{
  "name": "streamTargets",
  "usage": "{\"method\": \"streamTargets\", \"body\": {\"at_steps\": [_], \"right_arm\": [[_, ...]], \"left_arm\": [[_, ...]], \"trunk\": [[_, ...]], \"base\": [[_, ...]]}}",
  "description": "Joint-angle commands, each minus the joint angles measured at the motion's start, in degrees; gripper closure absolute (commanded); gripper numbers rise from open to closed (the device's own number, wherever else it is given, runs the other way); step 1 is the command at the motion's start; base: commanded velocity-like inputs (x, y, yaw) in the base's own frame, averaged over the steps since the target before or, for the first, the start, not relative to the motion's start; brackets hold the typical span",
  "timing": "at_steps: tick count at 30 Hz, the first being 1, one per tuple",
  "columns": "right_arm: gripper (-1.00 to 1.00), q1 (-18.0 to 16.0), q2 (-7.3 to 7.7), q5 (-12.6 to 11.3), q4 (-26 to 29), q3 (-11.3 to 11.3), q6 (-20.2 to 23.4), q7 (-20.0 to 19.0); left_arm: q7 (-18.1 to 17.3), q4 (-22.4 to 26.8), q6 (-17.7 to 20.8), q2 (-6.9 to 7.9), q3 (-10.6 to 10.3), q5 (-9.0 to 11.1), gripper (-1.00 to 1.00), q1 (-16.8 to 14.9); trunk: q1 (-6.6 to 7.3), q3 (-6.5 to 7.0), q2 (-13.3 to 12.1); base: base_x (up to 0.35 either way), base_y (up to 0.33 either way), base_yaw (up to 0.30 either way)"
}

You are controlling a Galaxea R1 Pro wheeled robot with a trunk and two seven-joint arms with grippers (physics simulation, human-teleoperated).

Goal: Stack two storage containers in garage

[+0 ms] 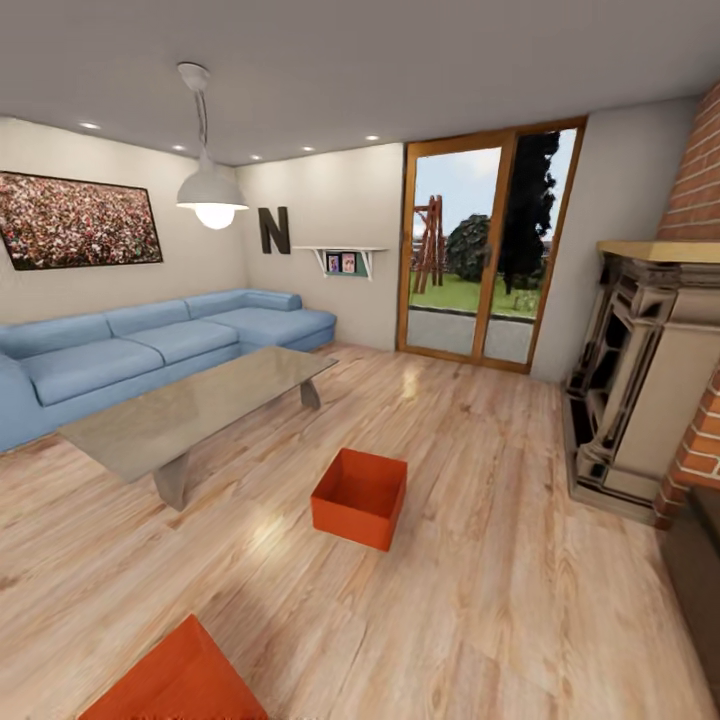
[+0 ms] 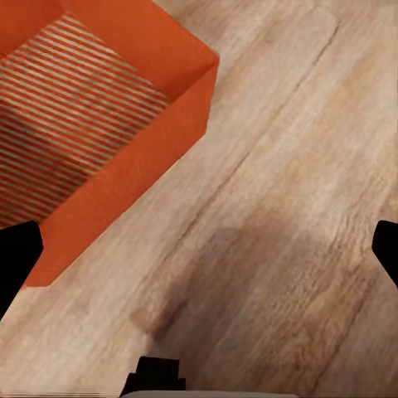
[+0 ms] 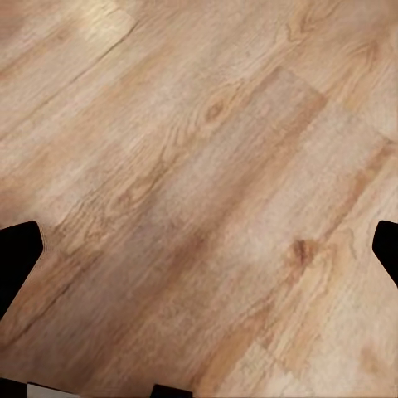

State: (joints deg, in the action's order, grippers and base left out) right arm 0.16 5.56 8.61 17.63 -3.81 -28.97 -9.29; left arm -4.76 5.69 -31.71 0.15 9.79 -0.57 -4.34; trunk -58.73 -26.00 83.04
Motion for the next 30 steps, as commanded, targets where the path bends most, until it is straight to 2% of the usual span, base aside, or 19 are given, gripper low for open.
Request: {"method": "streamTargets", "body": {"at_steps": [1,14,30], "right_arm": [[-1.00,0.02,-0.02,0.53,0.08,-0.41,-0.12,-0.20],[-1.00,0.02,-0.02,0.53,0.04,-0.41,-0.12,-0.20],[-1.00,0.02,-0.02,0.53,0.05,-0.41,-0.12,-0.20]], "left_arm": [[-0.50,-0.07,-0.12,0.01,0.50,-0.05,-1.00,-0.05],[-0.44,-0.07,-0.20,-0.04,0.50,-0.05,-1.00,-0.05],[-0.43,-0.07,-0.20,0.01,0.50,-0.05,-1.00,-0.05]], "trunk": [[0.00,-0.05,0.03],[0.00,-0.05,0.03],[0.00,-0.05,0.03]], "base": [[0.000,0.000,0.288],[0.000,-0.009,0.288],[0.000,-0.137,0.289]]}}
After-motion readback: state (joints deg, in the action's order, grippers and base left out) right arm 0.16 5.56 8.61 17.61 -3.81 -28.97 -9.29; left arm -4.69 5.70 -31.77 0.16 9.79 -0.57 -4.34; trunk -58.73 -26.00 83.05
